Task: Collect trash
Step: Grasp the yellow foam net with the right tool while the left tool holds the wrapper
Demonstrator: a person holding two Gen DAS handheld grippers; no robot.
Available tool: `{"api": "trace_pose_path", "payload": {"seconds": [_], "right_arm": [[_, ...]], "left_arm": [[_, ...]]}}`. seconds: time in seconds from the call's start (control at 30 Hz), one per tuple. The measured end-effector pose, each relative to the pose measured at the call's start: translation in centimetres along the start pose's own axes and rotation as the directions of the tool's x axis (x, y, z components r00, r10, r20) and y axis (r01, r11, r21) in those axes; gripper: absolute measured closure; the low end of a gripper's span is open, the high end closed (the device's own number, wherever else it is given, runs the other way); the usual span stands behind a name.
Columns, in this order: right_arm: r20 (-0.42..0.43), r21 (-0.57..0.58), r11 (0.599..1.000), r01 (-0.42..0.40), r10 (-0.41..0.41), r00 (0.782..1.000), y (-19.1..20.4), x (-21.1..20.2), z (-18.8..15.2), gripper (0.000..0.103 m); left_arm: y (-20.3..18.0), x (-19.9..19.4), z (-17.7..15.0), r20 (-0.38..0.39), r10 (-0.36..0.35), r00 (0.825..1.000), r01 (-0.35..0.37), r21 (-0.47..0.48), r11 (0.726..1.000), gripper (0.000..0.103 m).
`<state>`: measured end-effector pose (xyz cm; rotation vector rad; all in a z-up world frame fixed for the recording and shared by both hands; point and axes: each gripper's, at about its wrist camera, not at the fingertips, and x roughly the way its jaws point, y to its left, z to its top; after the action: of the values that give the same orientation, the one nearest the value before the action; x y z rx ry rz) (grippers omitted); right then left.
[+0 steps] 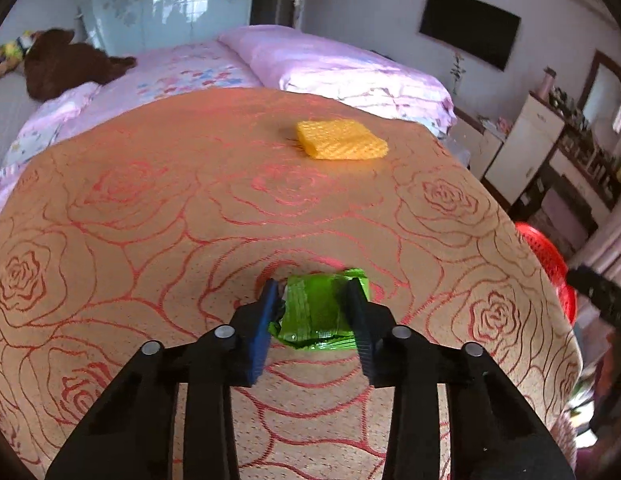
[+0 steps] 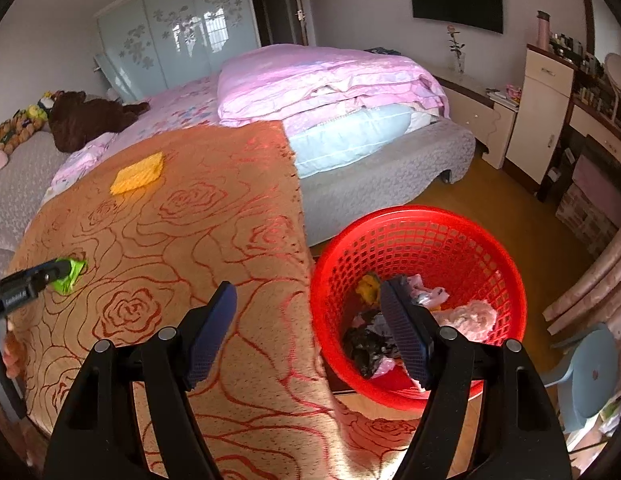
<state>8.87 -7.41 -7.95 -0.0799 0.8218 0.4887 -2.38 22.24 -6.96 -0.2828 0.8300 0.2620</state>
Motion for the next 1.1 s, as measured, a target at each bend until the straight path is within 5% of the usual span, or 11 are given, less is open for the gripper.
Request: {"api": "trace_pose_path", "payload": {"seconds": [0.57,1.1], "right_arm": [[-0.023,-0.055,0.993,-0.104,0.103,0.994,8.0,3.9,2.6,0.032],[-0.046,-0.212,0.96,-0.182,0.176,0.983,19.2,11.2,12.6,0.031]], "left_arm": [[1.4,1.3,2.5,0.017,0.112,0.994,-0.11,-0.079,0.991,0.072],[1.2,1.3,2.3,0.016,0.136,0.991,-0.133,-0.102,0.986,0.072]]}}
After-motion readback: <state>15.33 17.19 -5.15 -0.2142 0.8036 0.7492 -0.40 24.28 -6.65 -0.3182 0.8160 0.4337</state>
